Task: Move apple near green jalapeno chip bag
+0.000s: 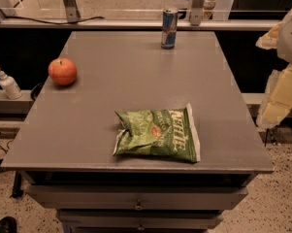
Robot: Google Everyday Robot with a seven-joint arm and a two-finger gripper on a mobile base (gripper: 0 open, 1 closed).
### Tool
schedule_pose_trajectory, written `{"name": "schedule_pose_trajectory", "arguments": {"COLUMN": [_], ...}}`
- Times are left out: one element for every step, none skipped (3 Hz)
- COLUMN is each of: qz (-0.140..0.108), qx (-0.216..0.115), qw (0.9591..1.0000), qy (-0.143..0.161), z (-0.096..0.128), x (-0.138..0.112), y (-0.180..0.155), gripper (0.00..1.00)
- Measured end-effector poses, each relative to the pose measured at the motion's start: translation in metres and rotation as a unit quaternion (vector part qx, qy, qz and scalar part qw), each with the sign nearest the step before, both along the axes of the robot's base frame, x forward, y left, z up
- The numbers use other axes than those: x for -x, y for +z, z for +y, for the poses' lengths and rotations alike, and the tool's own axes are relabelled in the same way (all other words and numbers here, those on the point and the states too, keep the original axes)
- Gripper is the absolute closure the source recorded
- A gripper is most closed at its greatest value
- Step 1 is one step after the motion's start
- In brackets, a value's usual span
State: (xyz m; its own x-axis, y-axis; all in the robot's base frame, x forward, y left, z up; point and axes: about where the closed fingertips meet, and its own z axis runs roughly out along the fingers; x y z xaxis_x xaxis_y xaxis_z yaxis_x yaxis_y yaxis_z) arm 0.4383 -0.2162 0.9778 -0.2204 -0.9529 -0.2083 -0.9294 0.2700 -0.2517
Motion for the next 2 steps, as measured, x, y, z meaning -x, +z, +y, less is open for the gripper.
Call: {"name": "schedule_pose_trajectory", "arguments": {"qz": [0.0,-0.007], "qx": [0.0,-0.031], "qw": [1.0,0.9995], "qy": [0.0,0.009], "z": [0.0,0.011], "x": [0.0,-0.01], "y": [0.0,-0.002], "gripper": [0.0,0.0]}}
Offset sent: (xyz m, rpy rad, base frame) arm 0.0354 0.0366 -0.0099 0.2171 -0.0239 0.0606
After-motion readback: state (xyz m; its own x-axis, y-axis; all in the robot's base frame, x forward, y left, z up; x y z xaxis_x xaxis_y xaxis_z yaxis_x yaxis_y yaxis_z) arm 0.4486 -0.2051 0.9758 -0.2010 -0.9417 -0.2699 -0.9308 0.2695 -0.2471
